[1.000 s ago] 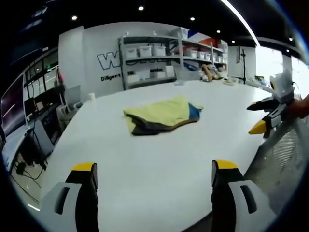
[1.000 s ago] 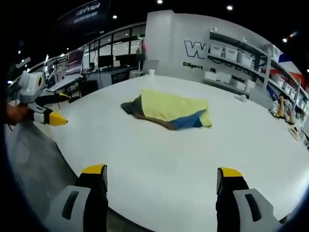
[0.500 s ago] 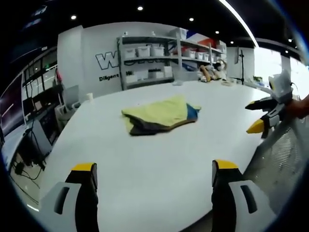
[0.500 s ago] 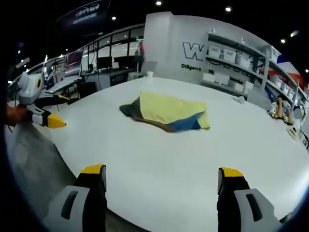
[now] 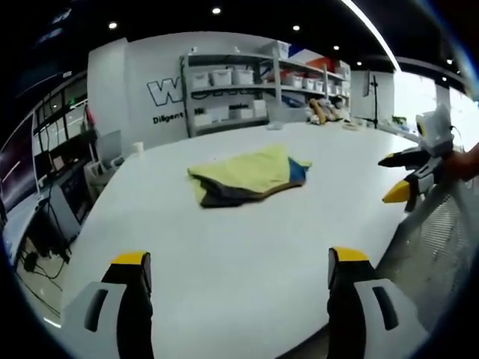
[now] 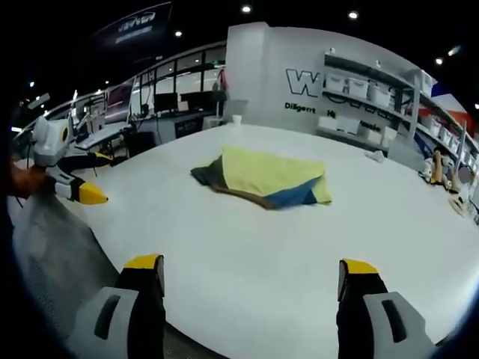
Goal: Fold the garment on the visible template until the final outline fits inside the template.
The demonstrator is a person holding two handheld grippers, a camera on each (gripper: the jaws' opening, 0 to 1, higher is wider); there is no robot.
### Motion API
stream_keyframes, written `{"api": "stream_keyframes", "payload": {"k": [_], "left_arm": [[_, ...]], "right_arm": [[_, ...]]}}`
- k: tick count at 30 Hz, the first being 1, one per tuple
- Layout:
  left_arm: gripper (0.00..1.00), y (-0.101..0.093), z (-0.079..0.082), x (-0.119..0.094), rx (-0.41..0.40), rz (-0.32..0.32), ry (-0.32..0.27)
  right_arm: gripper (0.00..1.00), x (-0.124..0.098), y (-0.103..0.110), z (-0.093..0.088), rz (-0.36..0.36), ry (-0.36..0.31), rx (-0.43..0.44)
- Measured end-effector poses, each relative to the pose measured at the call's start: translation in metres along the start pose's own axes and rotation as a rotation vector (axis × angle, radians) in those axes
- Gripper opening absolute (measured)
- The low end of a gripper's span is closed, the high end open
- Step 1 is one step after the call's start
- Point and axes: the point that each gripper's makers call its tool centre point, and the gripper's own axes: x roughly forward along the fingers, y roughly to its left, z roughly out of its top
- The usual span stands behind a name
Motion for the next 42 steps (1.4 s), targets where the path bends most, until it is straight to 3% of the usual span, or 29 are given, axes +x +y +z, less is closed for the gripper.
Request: {"api": "stream_keyframes", "payload": {"k": [7, 16, 25, 30, 34, 35, 40, 42], "left_arm": [[0.97, 0.001, -0.003, -0.001, 0.0, 0.001, 0.021], [0.99, -0.008, -0.009, 0.001, 0.034, -0.095, 0.087], [0.99, -0.014, 0.016, 0.018, 0.194, -0.231, 0.043], [0.98, -0.017, 0.029, 0.03, 0.258, -0.271, 0.016], [0.96, -0.026, 0.026, 0.039, 0.275, -0.32, 0.019], [0.95, -0.026, 0.024, 0.041, 0.324, -0.328, 0.034], [0.93, -0.03, 0.03, 0.047, 0.364, -0.362, 0.017], [0.93, -0.029, 0.023, 0.05, 0.396, -0.385, 0.058]], "right_arm": [[0.98, 0.0, 0.01, 0.004, 0.059, -0.009, -0.029], [0.99, 0.003, 0.018, 0.008, 0.15, 0.0, -0.147], [0.93, -0.001, 0.021, 0.043, 0.223, -0.081, -0.361], [0.88, 0.002, 0.02, 0.048, 0.279, -0.076, -0.521], [0.84, 0.007, 0.017, 0.051, 0.303, -0.086, -0.556], [0.83, 0.009, 0.016, 0.05, 0.305, -0.076, -0.561], [0.76, 0.016, 0.011, 0.045, 0.345, -0.054, -0.627], [0.74, 0.021, 0.008, 0.042, 0.36, -0.037, -0.652]]}}
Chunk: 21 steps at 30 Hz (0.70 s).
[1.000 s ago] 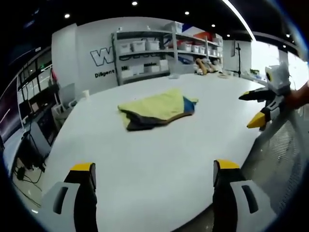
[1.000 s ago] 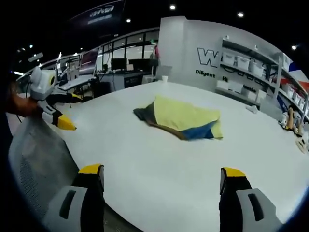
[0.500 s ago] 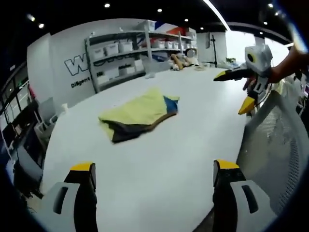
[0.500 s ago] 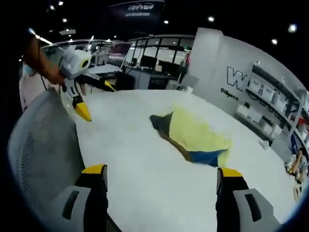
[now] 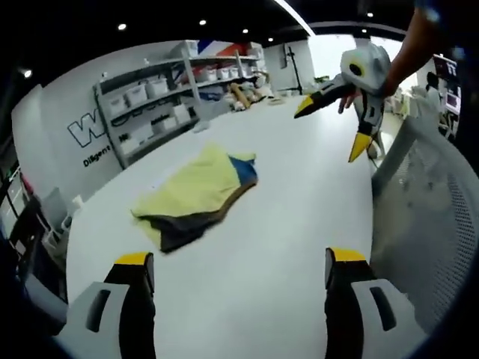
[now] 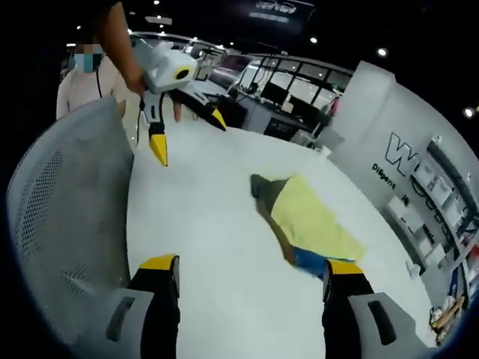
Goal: Fold the garment on the visible template until the final outline fits inside the template.
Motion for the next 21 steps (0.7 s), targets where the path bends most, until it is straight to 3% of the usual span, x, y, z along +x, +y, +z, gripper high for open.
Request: {"api": "stream_keyframes", "payload": {"k": [8, 16, 21], "left_arm": [[0.88, 0.003, -0.013, 0.012, 0.119, -0.063, 0.028], [0.8, 0.019, -0.003, 0.031, 0.155, -0.09, 0.024], [0.76, 0.027, -0.006, 0.044, 0.182, -0.108, 0.048]], "right_arm": [[0.71, 0.012, -0.005, -0.021, 0.075, 0.09, -0.074], [0.69, 0.024, -0.01, -0.033, 0.134, 0.143, -0.178], [0.59, 0.031, -0.031, -0.03, 0.093, 0.127, -0.154]]}}
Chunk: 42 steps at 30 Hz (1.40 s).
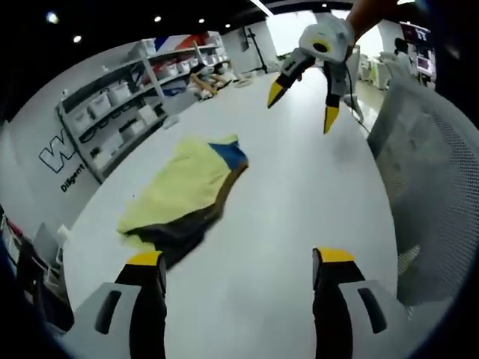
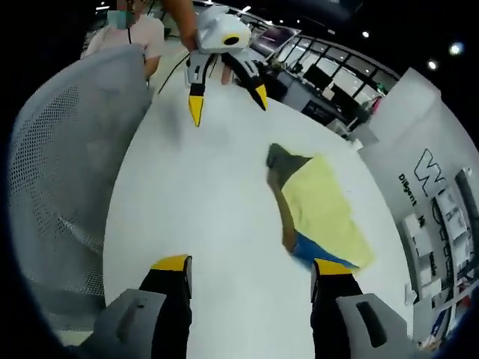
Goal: Fold the garment on the visible template until the final outline fits inside the template.
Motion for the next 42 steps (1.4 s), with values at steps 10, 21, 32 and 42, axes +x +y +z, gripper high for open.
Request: {"api": "stream_keyframes", "payload": {"k": [10, 21, 32, 42], "left_arm": [[0.62, 0.01, 0.012, 0.02, -0.016, -0.001, 0.008], [0.56, 0.017, -0.005, 0.031, 0.033, -0.034, 0.085], [0.51, 0.019, -0.009, 0.051, 0.027, -0.046, 0.118], [0.46, 0.031, -0.005, 0.073, 0.006, -0.052, 0.12]], "right_arm": [[0.45, 0.016, -0.022, -0.013, -0.043, 0.011, 0.08], [0.35, 0.04, -0.029, -0.02, -0.01, 0.009, 0.054], [0.37, 0.06, -0.028, -0.035, 0.023, 0.026, 0.082], [0.34, 0.072, -0.04, -0.04, 0.07, 0.029, 0.072]]}}
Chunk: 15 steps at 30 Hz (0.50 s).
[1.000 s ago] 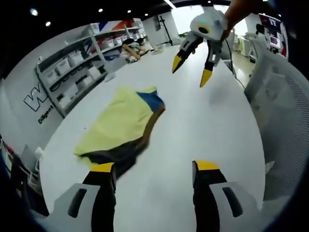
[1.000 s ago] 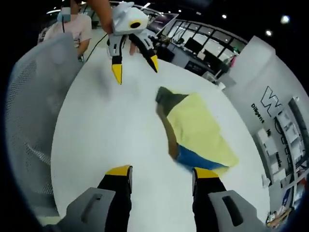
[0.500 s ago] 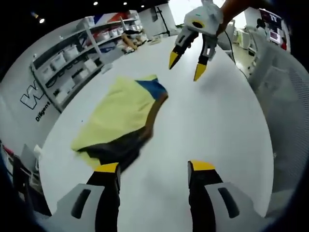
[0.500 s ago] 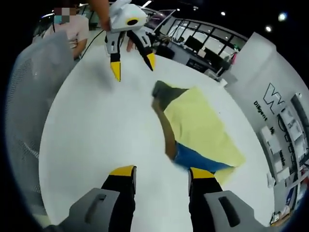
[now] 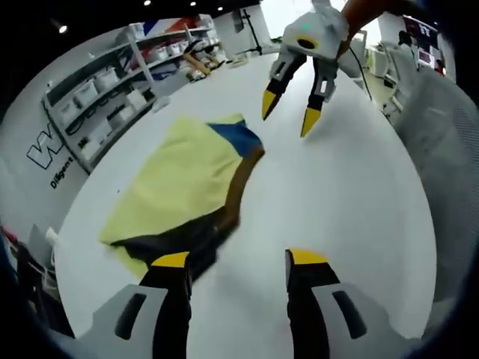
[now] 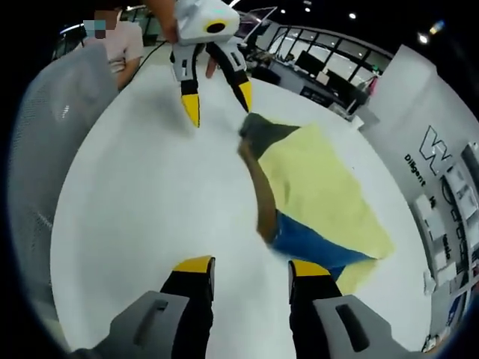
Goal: Fold the garment on the visible template until the final outline fits inside the template.
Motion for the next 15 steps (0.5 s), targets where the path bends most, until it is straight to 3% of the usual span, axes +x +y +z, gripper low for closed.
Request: {"api": "stream_keyframes", "payload": {"k": [5, 8, 10, 12, 13, 14, 15], "left_arm": [[0.43, 0.003, -0.005, 0.007, 0.023, -0.019, 0.026], [0.4, 0.006, -0.014, 0.012, 0.024, -0.027, 0.05], [0.38, 0.012, -0.013, 0.007, -0.025, -0.012, 0.042], [0.38, 0.017, -0.009, 0.006, -0.01, 0.005, 0.041], [0.38, 0.017, -0.009, 0.006, -0.012, 0.006, 0.041], [0.38, 0.017, -0.008, 0.01, -0.016, 0.003, 0.039], [0.38, 0.016, -0.007, 0.01, -0.013, -0.001, 0.039]], "right_arm": [[0.28, 0.007, -0.011, -0.002, -0.008, 0.016, -0.048], [0.19, 0.011, -0.021, -0.01, -0.036, 0.043, 0.026], [0.18, 0.013, -0.022, -0.01, -0.047, 0.044, -0.008], [0.2, 0.016, -0.017, -0.008, -0.025, 0.036, -0.021], [0.22, 0.019, -0.015, -0.009, -0.017, 0.045, -0.074], [0.2, 0.018, -0.017, -0.005, -0.042, 0.025, -0.088], [0.18, 0.018, -0.012, -0.005, -0.023, 0.022, -0.094]]}}
